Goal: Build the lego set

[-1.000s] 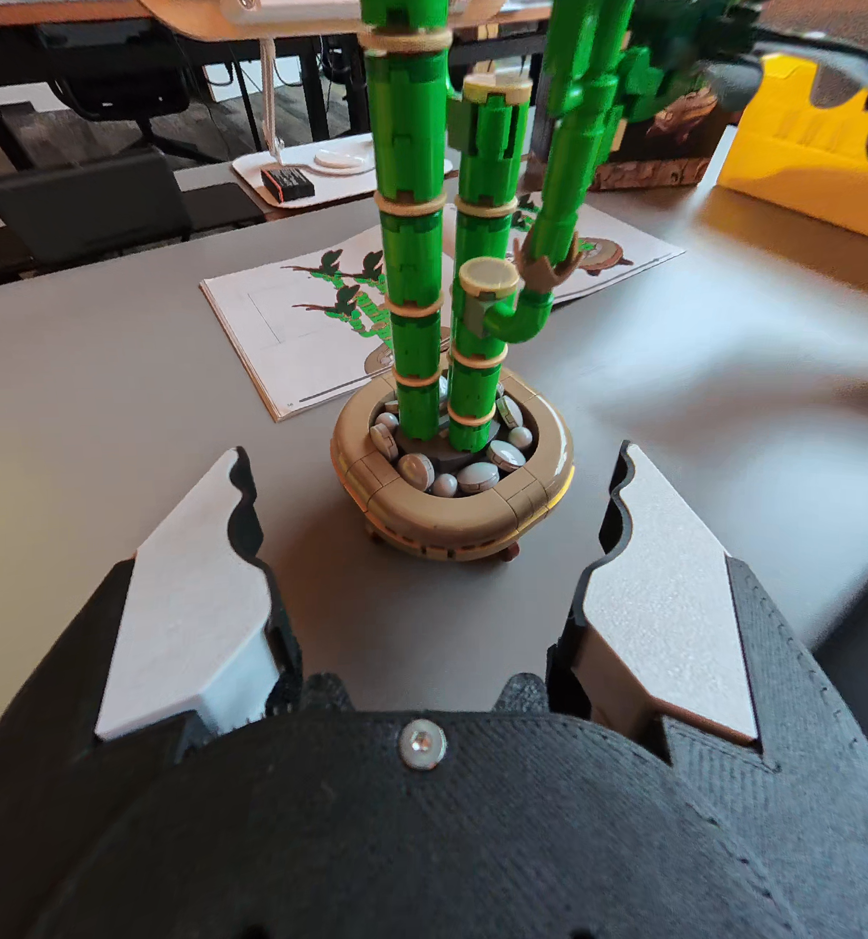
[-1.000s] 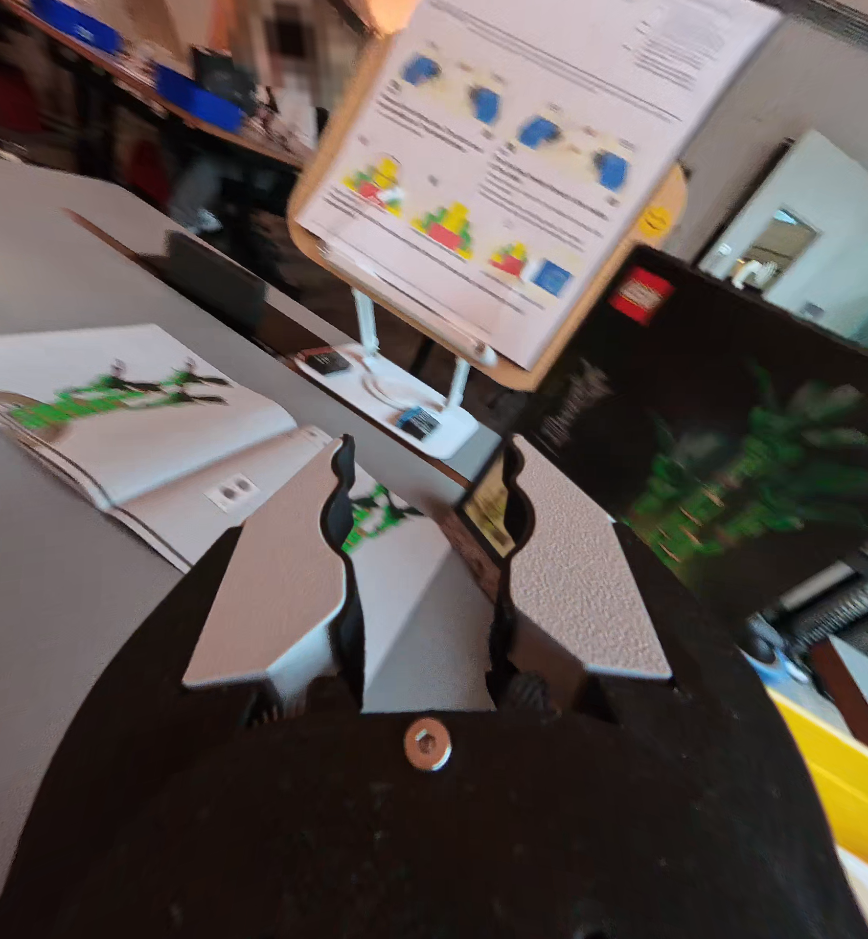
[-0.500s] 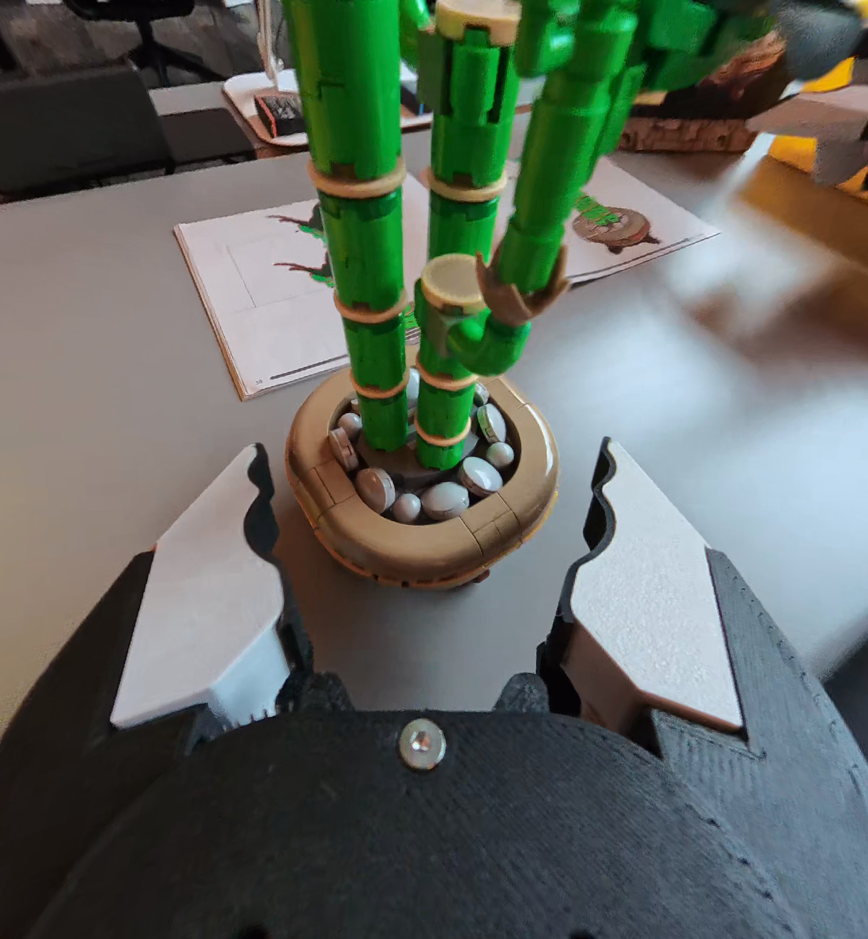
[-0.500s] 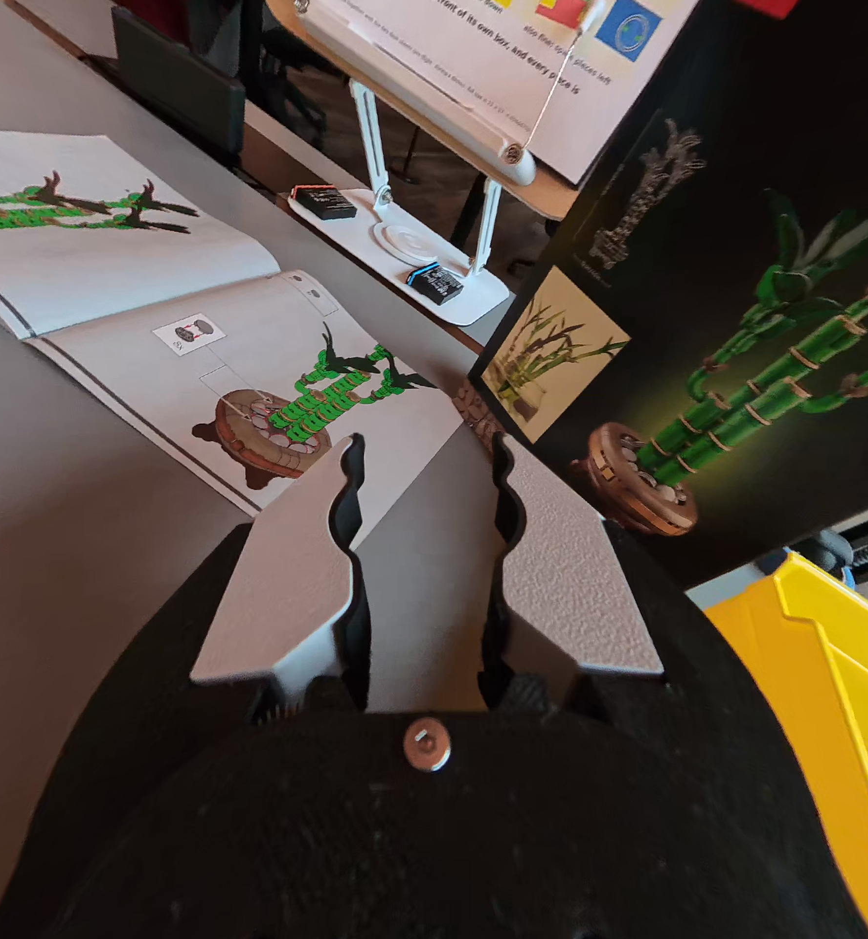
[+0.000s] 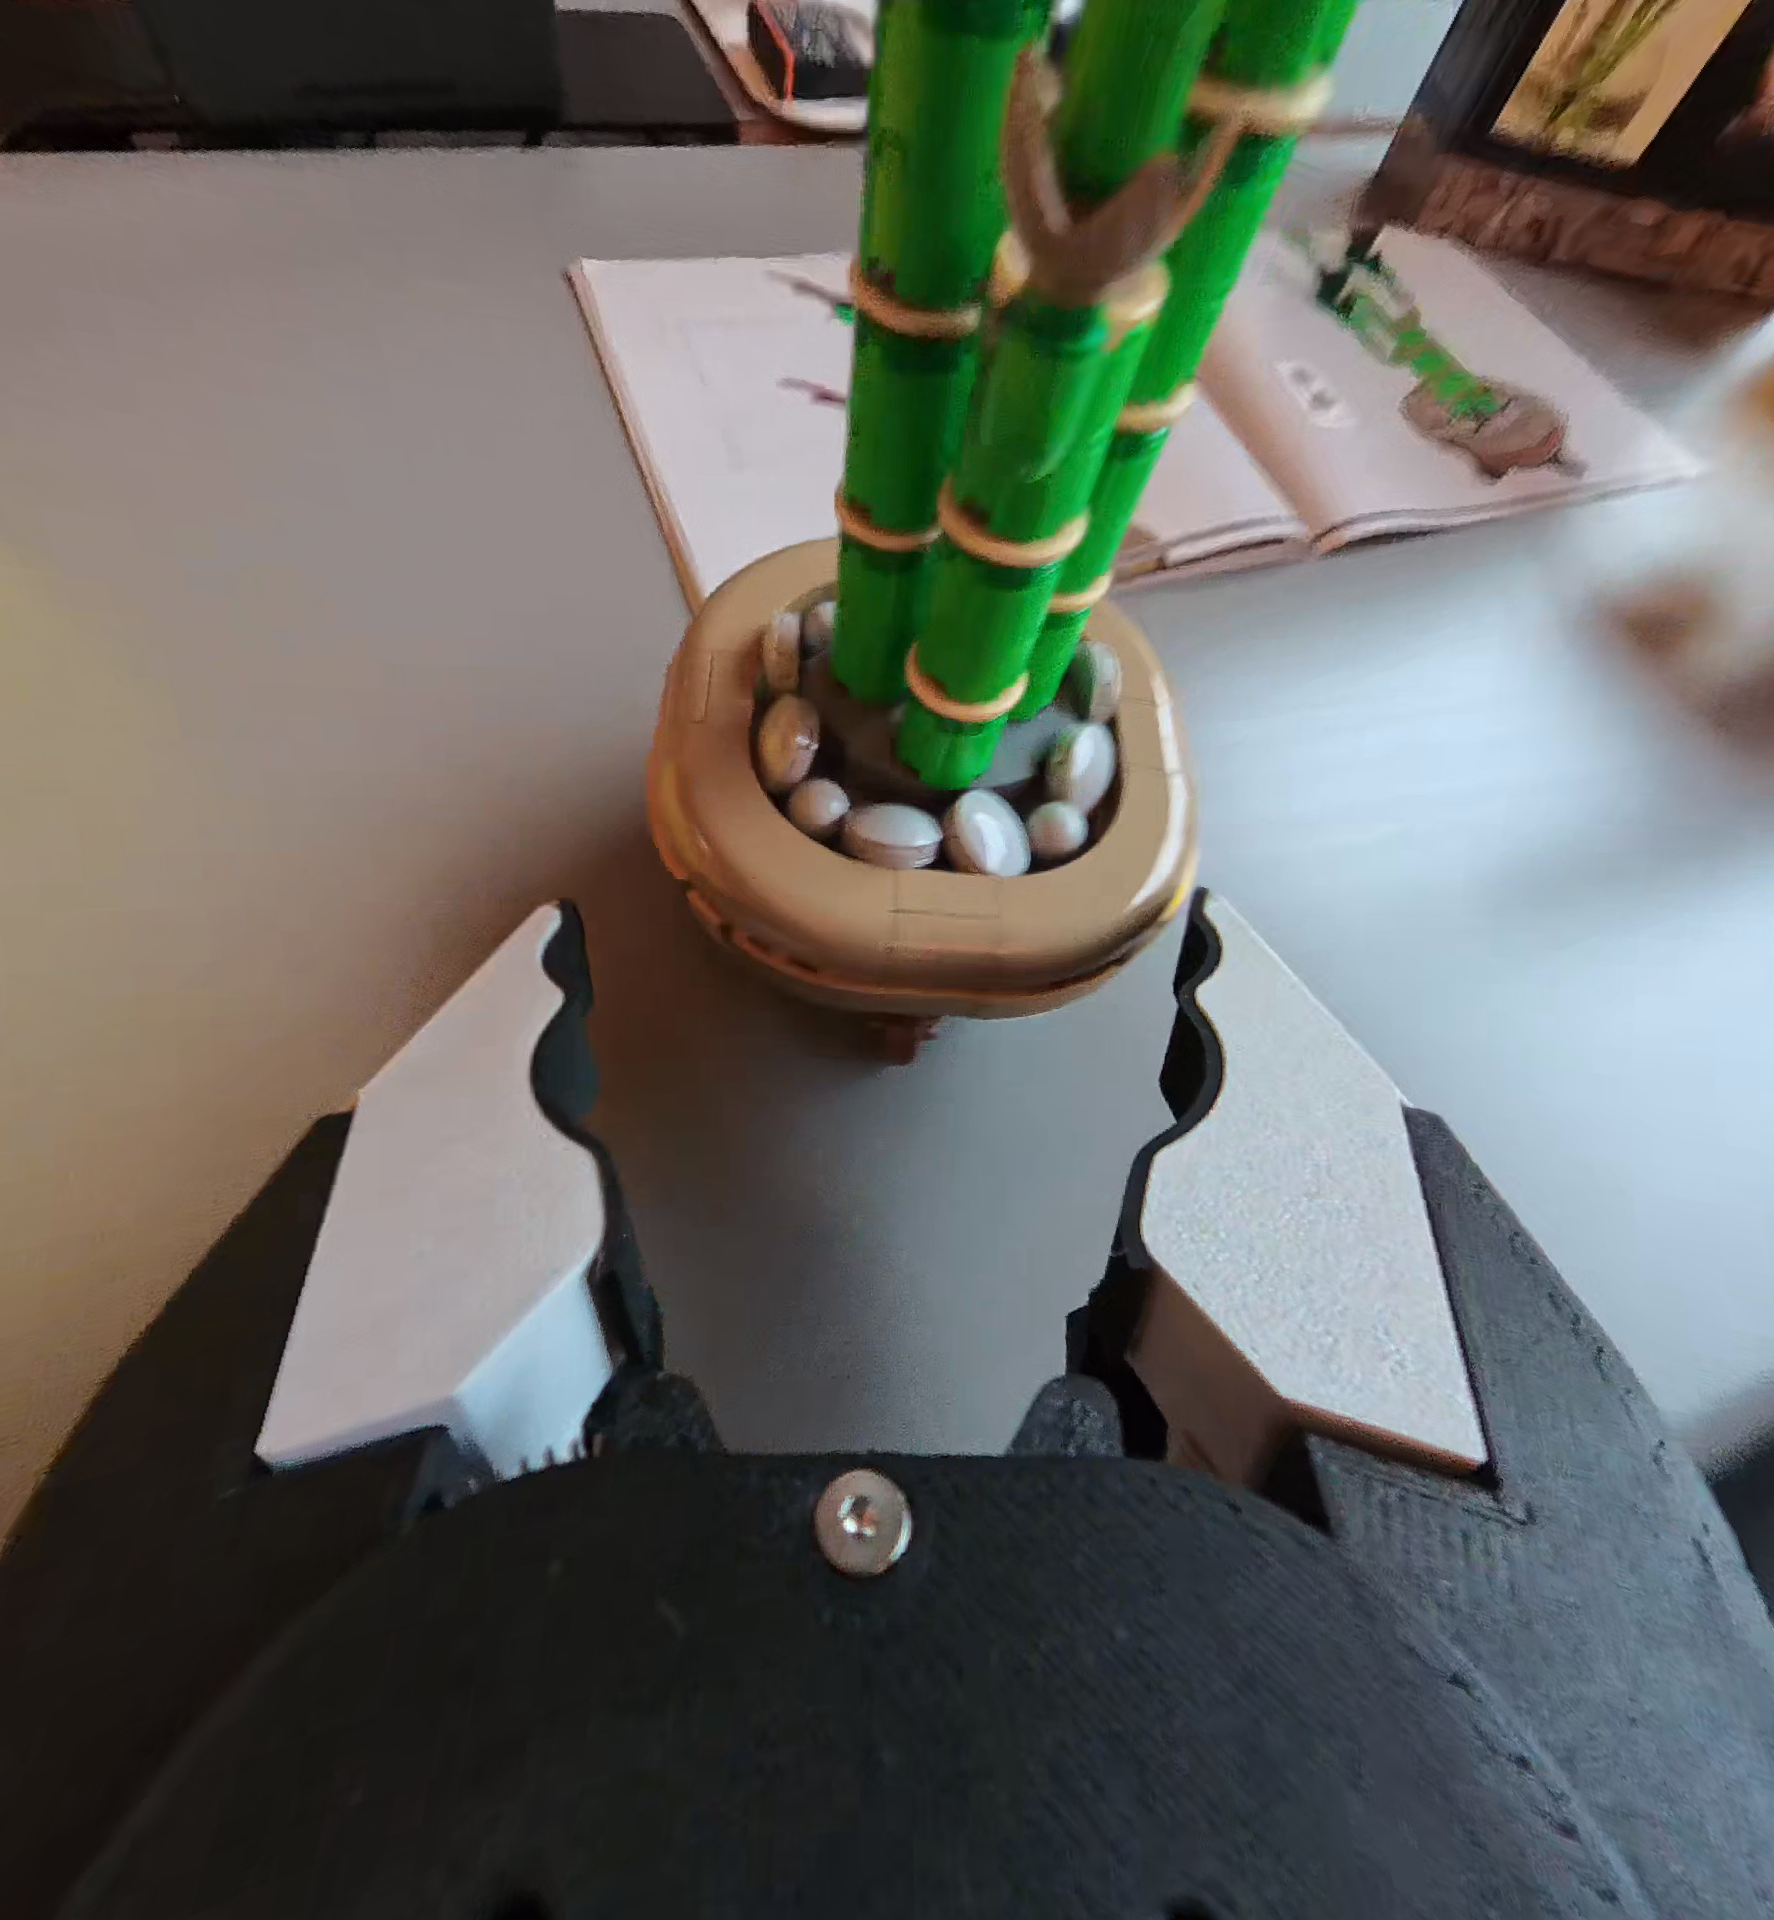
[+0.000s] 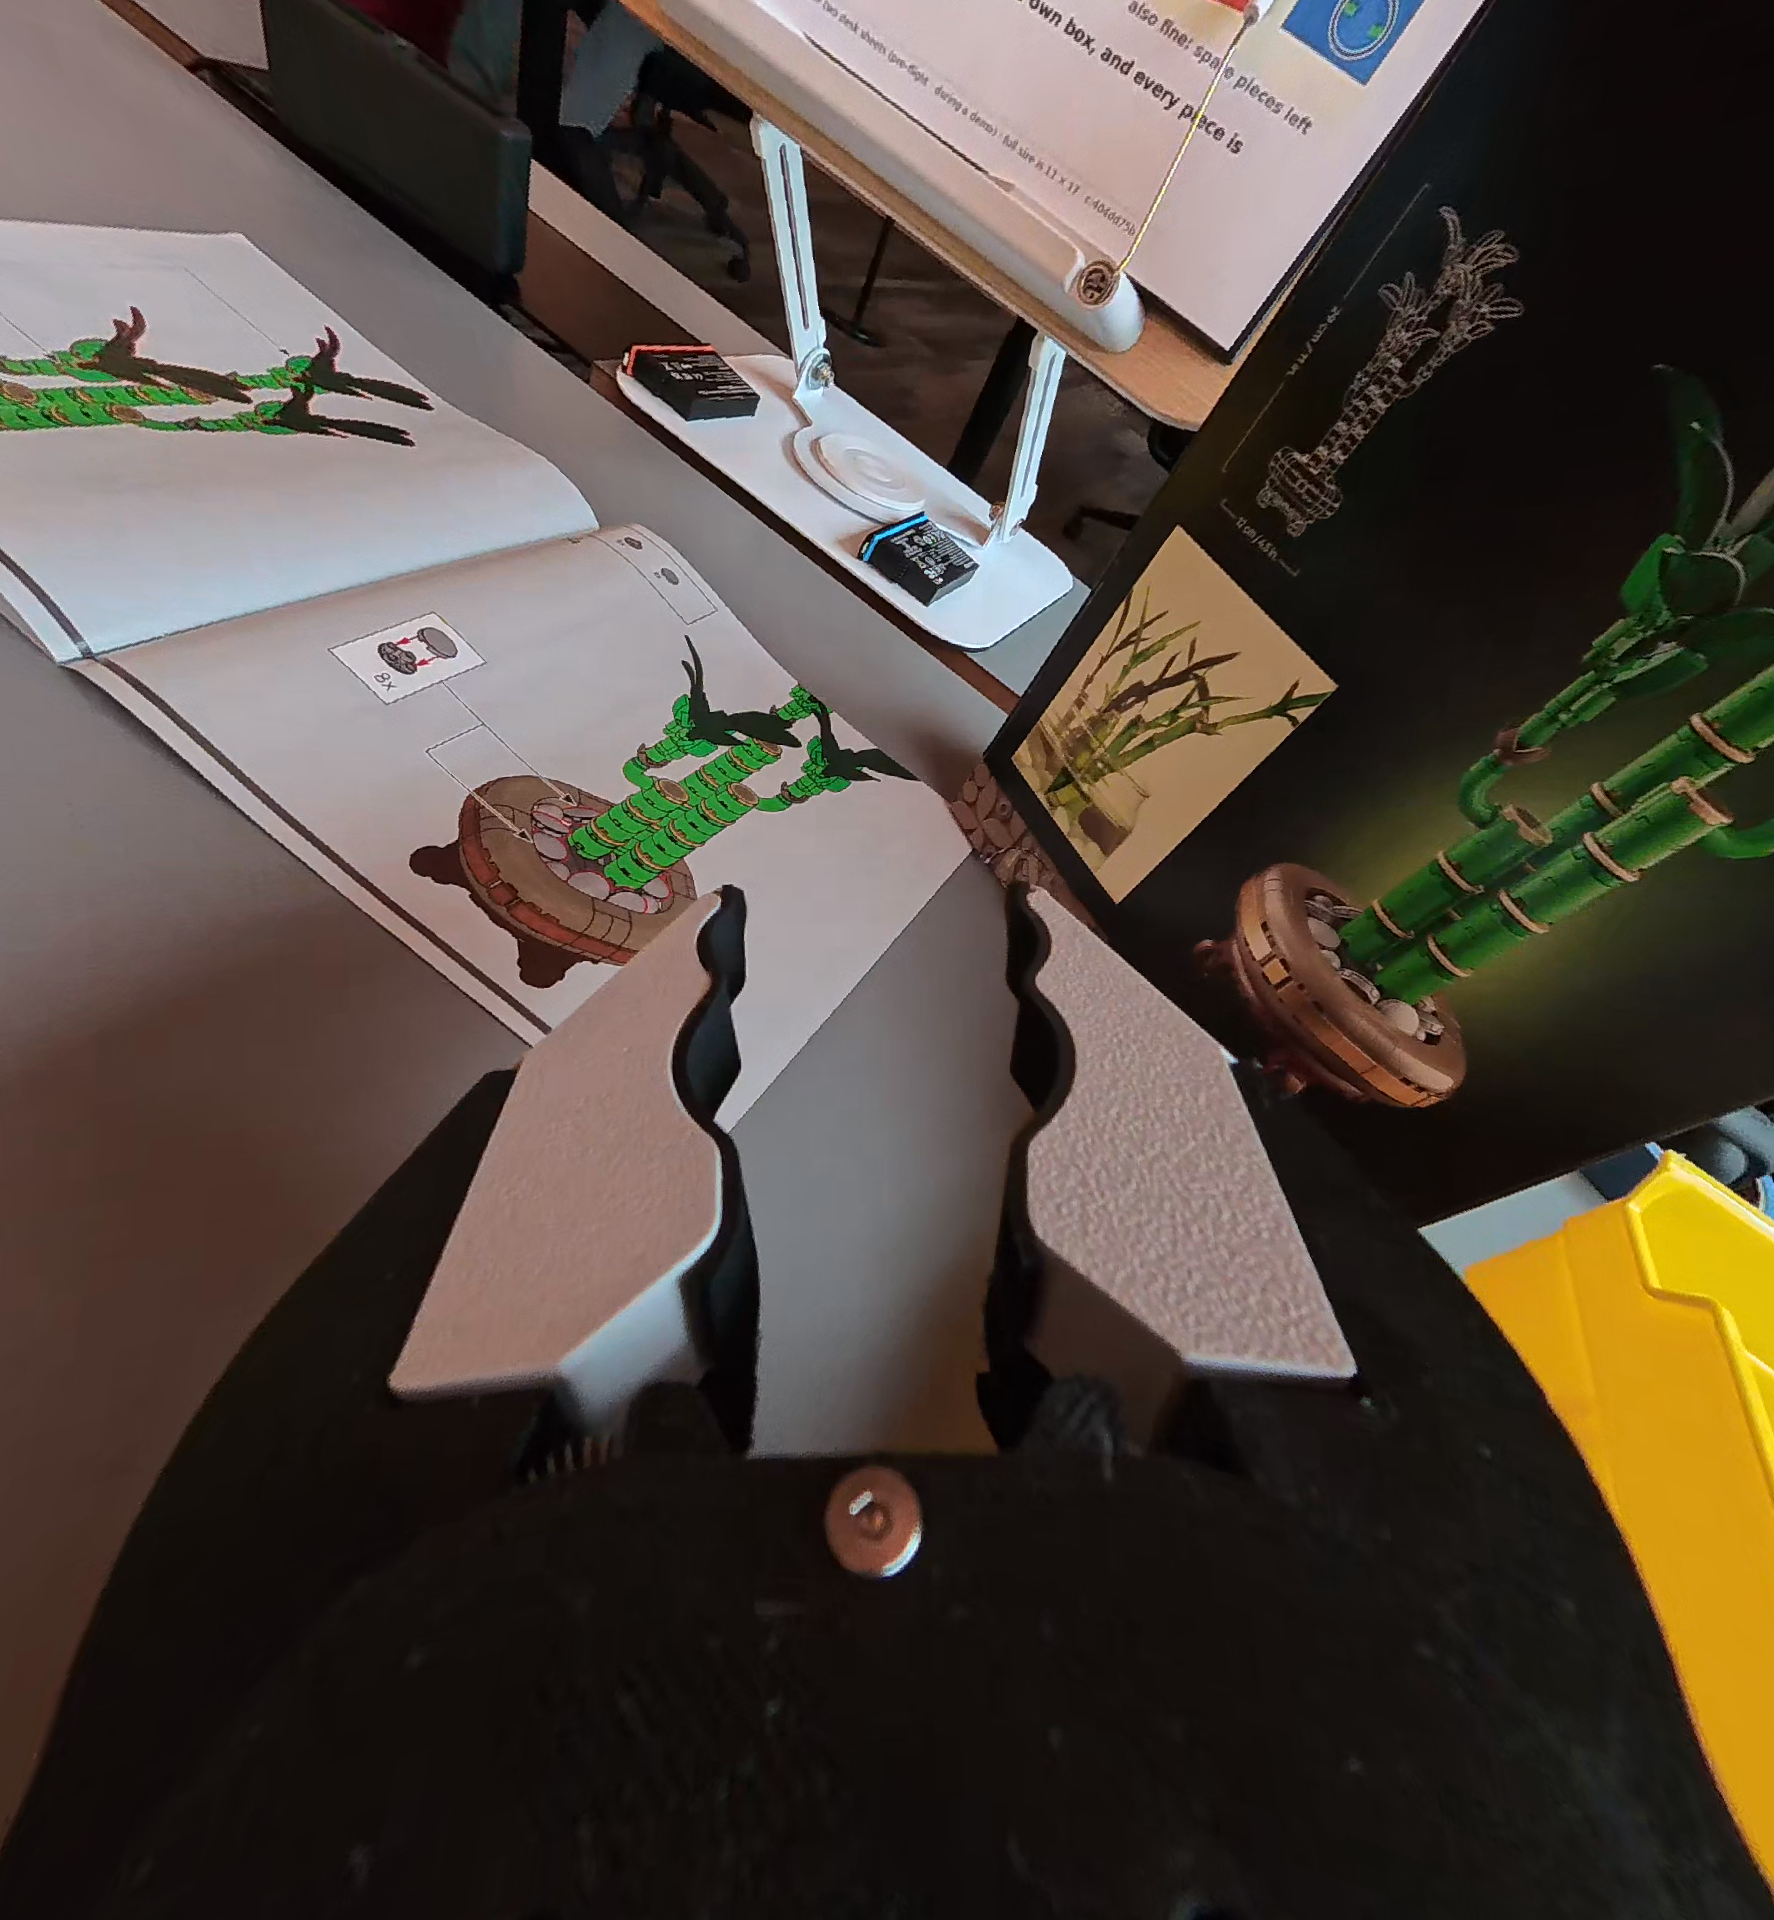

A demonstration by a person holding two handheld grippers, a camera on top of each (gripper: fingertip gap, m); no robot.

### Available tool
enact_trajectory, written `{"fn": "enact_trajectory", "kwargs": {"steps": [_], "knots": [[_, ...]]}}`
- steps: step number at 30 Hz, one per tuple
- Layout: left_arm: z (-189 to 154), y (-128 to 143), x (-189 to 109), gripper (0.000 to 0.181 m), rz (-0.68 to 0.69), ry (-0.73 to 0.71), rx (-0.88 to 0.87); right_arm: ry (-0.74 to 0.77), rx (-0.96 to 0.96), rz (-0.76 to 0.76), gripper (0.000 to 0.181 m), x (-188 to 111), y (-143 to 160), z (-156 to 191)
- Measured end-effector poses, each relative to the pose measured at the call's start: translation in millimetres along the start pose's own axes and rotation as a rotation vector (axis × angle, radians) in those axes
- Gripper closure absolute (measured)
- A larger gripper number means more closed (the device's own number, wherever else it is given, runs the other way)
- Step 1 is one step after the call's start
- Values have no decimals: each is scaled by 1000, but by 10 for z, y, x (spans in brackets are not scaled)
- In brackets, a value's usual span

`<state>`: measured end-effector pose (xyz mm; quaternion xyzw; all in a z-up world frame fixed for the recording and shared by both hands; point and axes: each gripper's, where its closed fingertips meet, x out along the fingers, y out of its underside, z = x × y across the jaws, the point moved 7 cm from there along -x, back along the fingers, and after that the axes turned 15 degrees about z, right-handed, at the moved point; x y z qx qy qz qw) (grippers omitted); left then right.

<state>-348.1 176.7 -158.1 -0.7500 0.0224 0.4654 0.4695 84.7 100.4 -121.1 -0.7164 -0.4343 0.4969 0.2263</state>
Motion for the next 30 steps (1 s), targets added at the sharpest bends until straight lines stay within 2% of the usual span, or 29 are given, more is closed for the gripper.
{"fn": "enact_trajectory", "kwargs": {"steps": [3, 6, 12, 14, 20, 30], "knots": [[-30, -87, -72, 69, -96, 66, -10, -4, -8, 3, 131, 6, -5, 9], [-25, -202, -84, 58, -141, 27, 33, -8, -15, 1, 131, 4, -15, 19], [13, -214, 173, 51, 26, -72, 75, -5, -28, 1, 131, -6, -30, 25], [-14, -207, 177, 68, 34, -47, 76, -6, -27, -2, 131, -11, -37, 24], [201, -206, 144, 69, 10, -99, 15, -21, -27, 8, 131, 20, -29, 41], [630, -453, 314, 68, -20, -130, -18, -27, -37, 8, 131, 18, -40, 56]]}}
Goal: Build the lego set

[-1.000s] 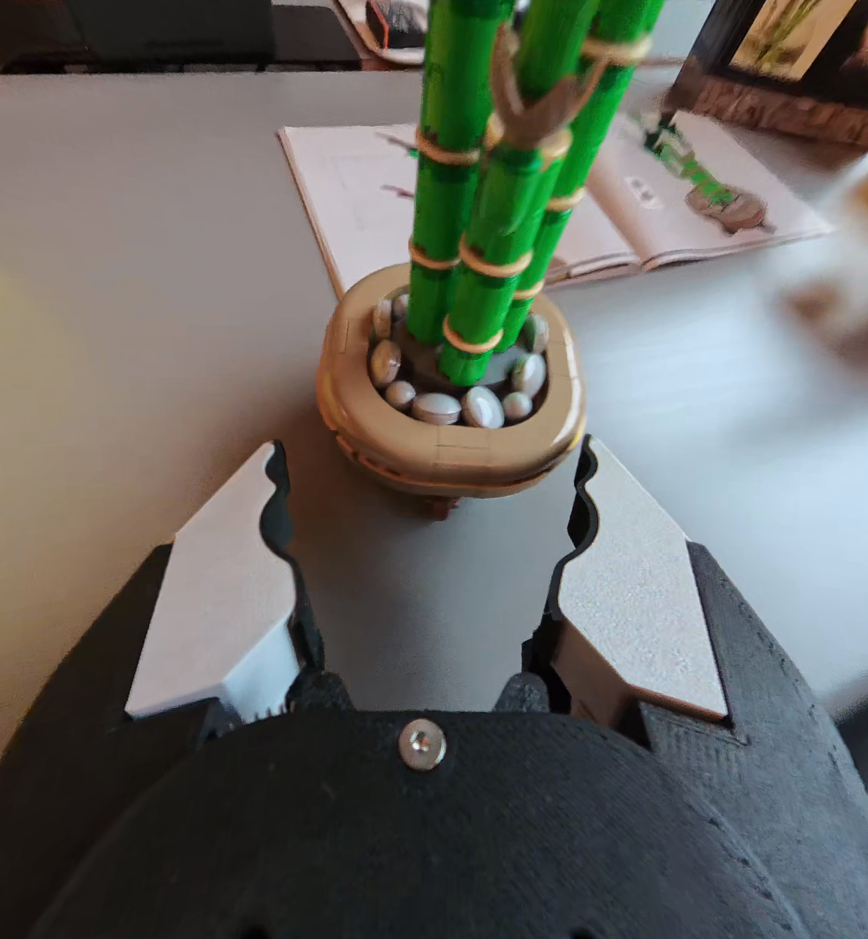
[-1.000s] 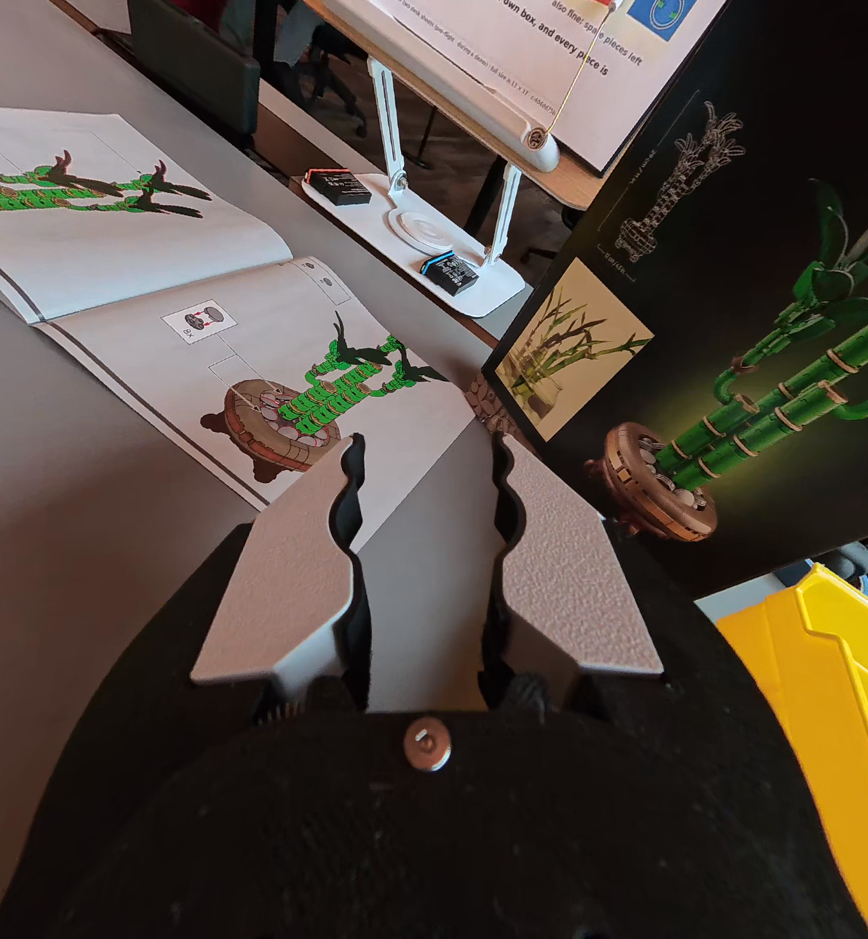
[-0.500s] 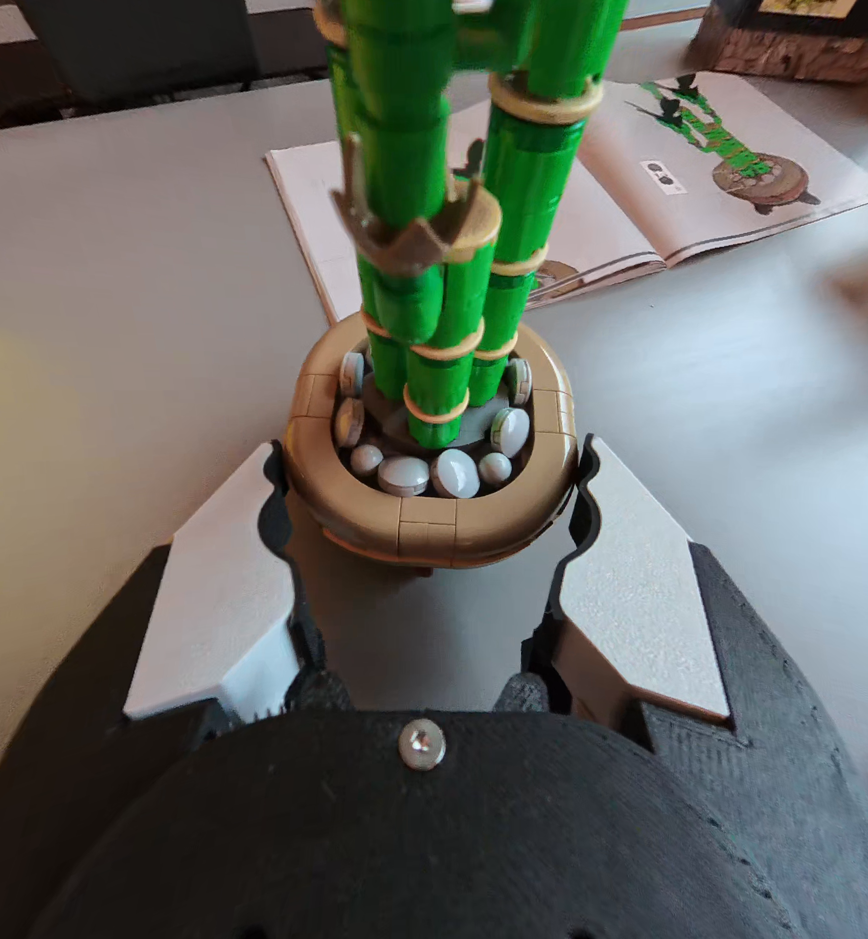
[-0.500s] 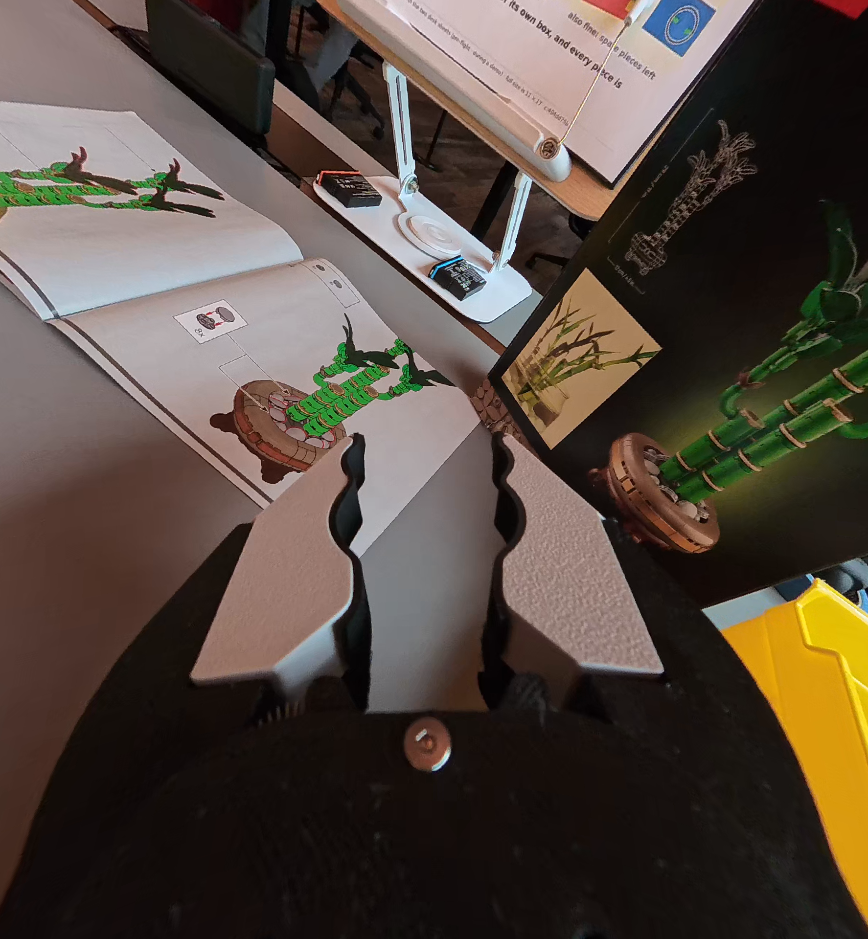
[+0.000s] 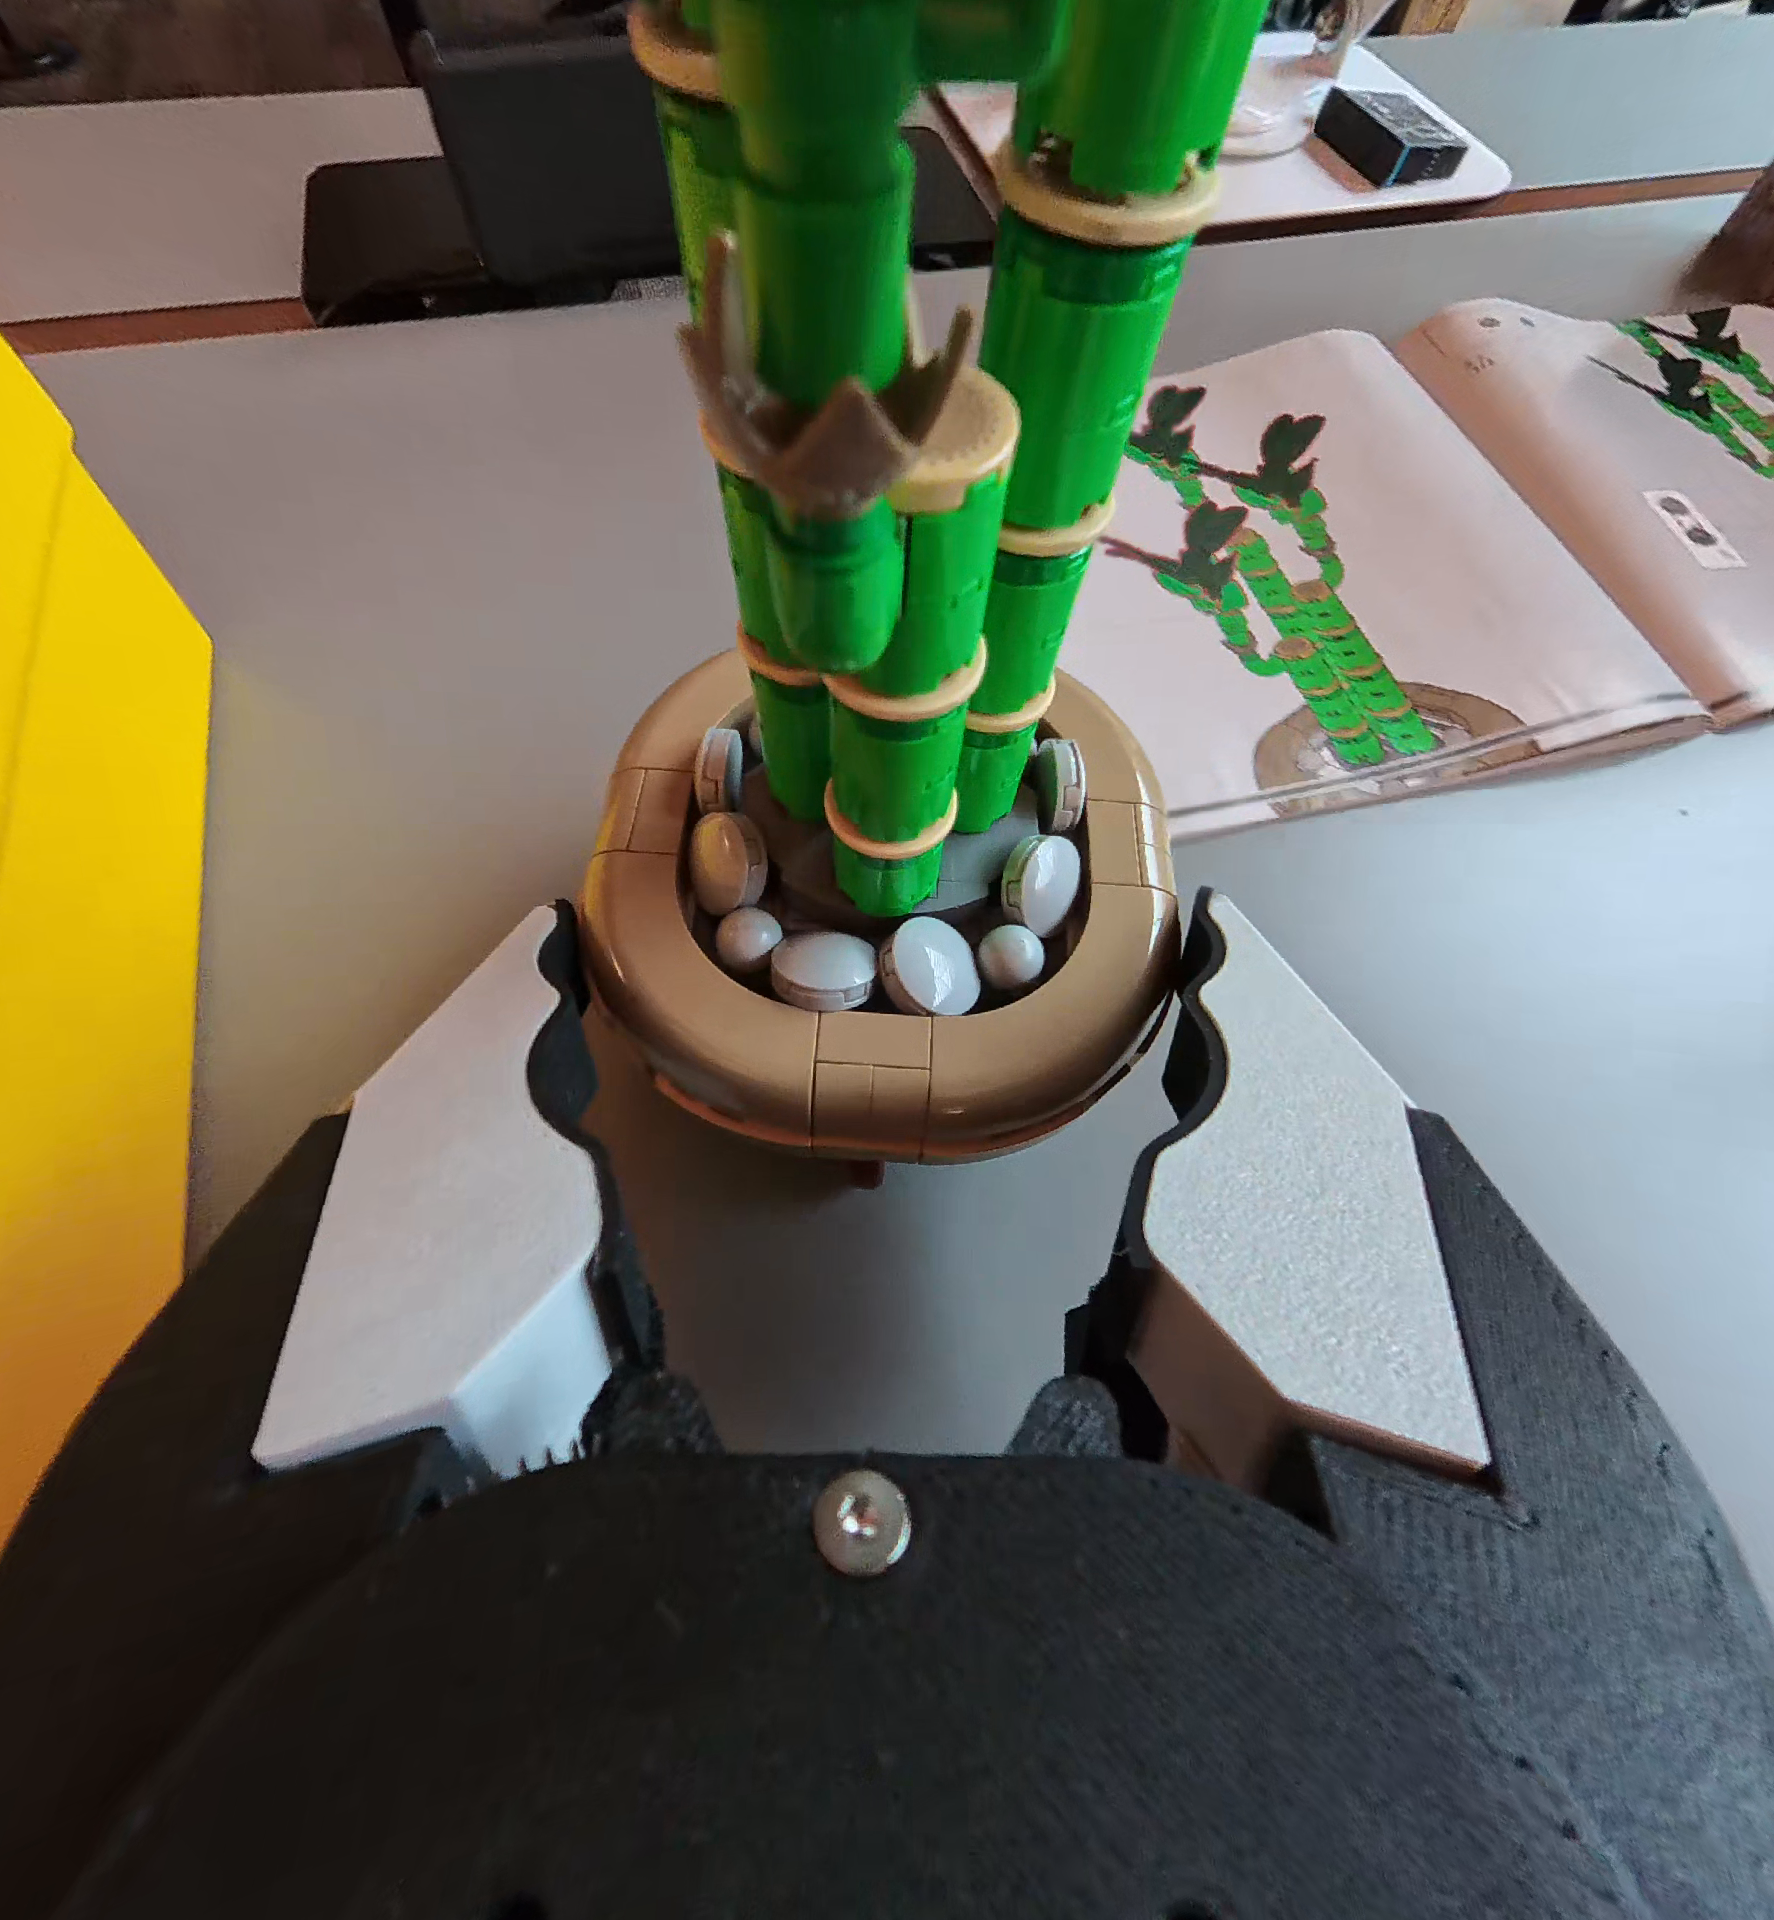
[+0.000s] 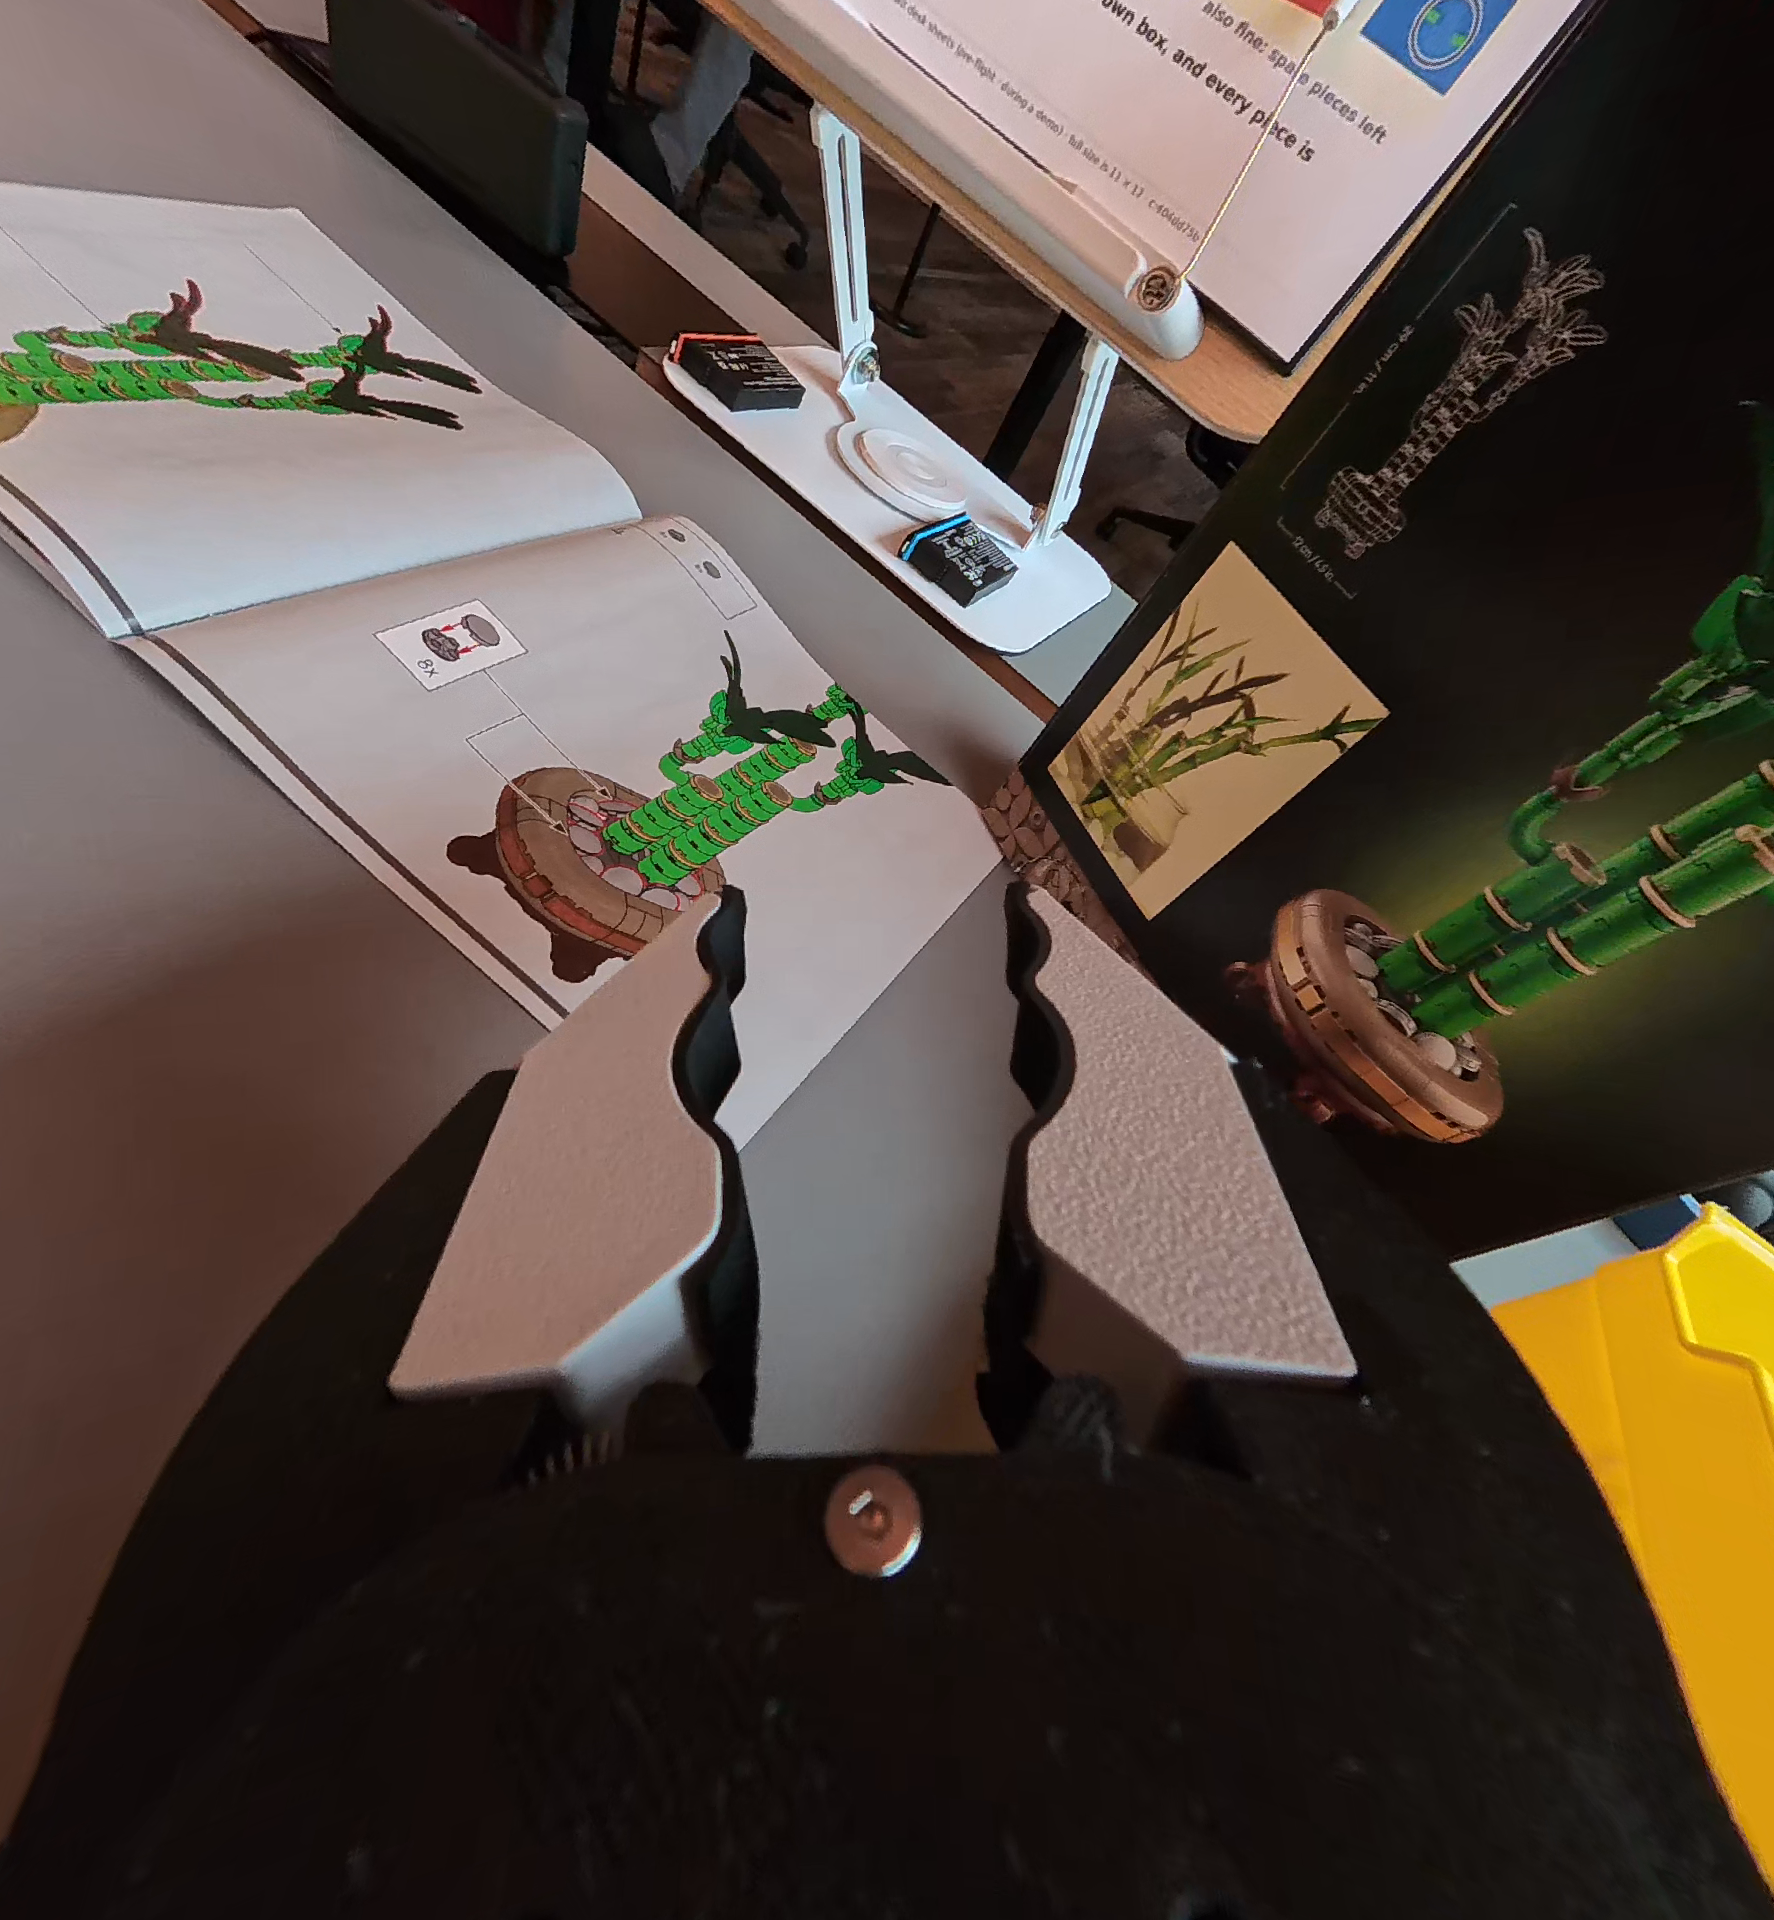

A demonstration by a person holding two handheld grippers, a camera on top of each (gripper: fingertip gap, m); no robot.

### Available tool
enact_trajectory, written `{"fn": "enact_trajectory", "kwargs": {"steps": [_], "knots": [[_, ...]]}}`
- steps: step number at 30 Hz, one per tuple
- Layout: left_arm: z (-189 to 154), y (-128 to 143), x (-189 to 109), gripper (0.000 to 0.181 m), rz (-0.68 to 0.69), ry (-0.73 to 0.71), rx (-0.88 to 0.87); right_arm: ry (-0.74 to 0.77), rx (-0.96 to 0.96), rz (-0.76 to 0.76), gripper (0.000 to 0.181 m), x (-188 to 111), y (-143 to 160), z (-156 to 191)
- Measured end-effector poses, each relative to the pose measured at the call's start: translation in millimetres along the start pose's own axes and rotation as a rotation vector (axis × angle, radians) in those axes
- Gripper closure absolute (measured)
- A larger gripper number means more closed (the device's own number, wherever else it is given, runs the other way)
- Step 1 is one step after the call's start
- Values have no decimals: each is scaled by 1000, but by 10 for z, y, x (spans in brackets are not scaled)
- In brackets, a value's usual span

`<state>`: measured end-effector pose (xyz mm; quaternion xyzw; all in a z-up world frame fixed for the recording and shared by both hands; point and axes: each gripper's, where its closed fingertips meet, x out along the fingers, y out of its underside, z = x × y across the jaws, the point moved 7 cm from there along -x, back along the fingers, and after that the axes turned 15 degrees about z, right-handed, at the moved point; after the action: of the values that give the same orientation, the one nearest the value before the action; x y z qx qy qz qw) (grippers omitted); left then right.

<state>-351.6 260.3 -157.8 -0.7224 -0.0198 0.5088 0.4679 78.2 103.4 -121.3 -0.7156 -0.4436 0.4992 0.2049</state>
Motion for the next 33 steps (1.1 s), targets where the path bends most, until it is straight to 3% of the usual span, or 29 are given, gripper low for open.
{"fn": "enact_trajectory", "kwargs": {"steps": [10, 16, 19, 24, 28, 33], "knots": [[224, -267, 248, 68, -2, 5, 1, -21, -16, 6, 131, 24, -1, 46], [219, -53, 132, 49, 98, -13, 13, -27, -37, 15, 131, 42, 3, 73], [164, 82, 23, 49, 115, 5, -29, -17, -39, 1, 130, 23, -21, 76], [-18, 195, -181, 58, 47, 98, -92, -39, -25, -33, 130, 34, -53, 128], [-149, 272, -332, 63, -26, 96, -53, -114, 60, -113, 130, 102, -106, 215], [-454, 200, -498, 77, -143, 139, 54, -73, 16, -102, 129, 92, -121, 195]]}}
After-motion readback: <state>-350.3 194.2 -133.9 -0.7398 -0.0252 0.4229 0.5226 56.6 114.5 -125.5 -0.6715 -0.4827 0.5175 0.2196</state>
